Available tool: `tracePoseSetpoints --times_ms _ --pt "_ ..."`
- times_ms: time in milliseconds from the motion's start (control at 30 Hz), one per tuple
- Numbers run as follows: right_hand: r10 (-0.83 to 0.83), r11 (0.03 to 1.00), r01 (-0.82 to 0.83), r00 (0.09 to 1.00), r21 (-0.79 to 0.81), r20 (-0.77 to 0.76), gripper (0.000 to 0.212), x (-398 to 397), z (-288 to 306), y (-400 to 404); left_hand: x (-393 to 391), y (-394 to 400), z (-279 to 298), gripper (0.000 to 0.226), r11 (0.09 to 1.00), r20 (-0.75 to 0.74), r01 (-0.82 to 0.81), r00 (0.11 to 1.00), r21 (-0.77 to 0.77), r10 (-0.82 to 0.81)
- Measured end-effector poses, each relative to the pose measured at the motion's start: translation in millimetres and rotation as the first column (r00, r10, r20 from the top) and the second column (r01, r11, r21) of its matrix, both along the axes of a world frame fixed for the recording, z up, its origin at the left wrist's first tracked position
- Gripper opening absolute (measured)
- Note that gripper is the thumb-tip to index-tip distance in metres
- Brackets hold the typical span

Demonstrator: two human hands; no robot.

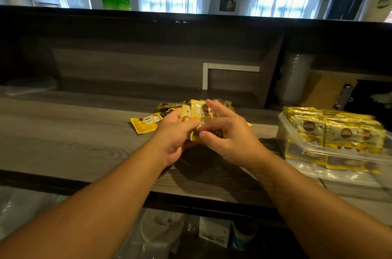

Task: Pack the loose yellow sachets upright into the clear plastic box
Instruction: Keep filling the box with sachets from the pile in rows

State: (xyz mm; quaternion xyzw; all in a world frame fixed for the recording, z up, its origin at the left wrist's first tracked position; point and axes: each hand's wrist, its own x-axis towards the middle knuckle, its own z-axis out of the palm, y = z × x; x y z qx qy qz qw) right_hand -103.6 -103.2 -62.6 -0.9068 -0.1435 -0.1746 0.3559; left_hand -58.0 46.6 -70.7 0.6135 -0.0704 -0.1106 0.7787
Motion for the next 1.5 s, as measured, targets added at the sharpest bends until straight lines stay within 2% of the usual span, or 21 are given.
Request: tracePoseSetpoints --times_ms 67,133,233,300,367,533,700,767,833,900,1000,1167,1300,1500 --pt "-0.077 0.997 0.078 0.992 0.001 0.101 0.018 -5 3 -1 -6 -3 8 0.027 0.998 0.03 -0.011 1.0 0.06 0.009" --pt "-0.142 0.989 0.146 0.978 -0.013 0.15 0.041 -11 11 -6 -13 -9 18 0.029 0.996 0.071 0.011 0.997 0.093 -0.017" --pt "-0.179 0.982 0.175 0.982 0.064 0.062 0.077 -22 33 -26 -25 -24 37 0.031 0.991 0.167 0.052 0.983 0.126 -0.073" --pt "-0.218 0.974 0.212 0.973 0.083 0.07 0.085 -30 49 -42 -34 -38 52 0.029 0.984 0.205 0.089 0.971 0.153 -0.12" --pt "-0.303 0.953 0.297 0.944 0.063 0.132 0.077 -41 63 -62 -41 -56 65 0.026 0.974 0.222 0.14 0.958 0.179 -0.179" --pt "-0.441 0.897 0.422 0.874 0.131 0.203 0.032 -71 82 -132 -52 -107 89 0.035 0.959 0.308 0.146 0.926 0.244 -0.22" --pt "-0.539 0.841 0.512 0.824 0.176 0.174 0.025 -101 90 -204 -58 -158 96 0.04 0.951 0.393 0.095 0.895 0.295 -0.211" --pt "-0.554 0.832 0.547 0.823 0.093 0.125 0.027 -108 89 -228 -62 -174 96 0.041 0.935 0.426 0.094 0.872 0.341 -0.243" --pt "-0.562 0.815 0.569 0.823 -0.11 0.083 0.017 -111 86 -247 -63 -186 94 0.038 0.905 0.466 0.078 0.837 0.419 -0.288" --pt "-0.543 0.803 0.53 0.839 -0.274 0.029 0.013 -112 82 -259 -65 -195 92 0.035 0.869 0.5 0.044 0.803 0.493 -0.325" --pt "-0.52 0.79 0.461 0.853 -0.404 -0.041 0.02 -110 73 -266 -67 -205 87 0.037 0.805 0.505 0.001 0.779 0.593 -0.373" --pt "-0.582 0.649 0.482 0.813 -0.588 0.025 0.019 -96 61 -265 -66 -210 84 0.037 0.69 0.526 -0.094 0.723 0.718 -0.449" --pt "-0.572 0.558 0.47 0.815 -0.684 0.094 0.031 -85 58 -266 -64 -210 82 0.039 0.588 0.546 -0.189 0.657 0.787 -0.52" --pt "-0.622 0.58 0.423 0.782 -0.696 -0.043 0.044 -81 58 -265 -66 -223 77 0.038 0.511 0.503 -0.179 0.609 0.841 -0.614"
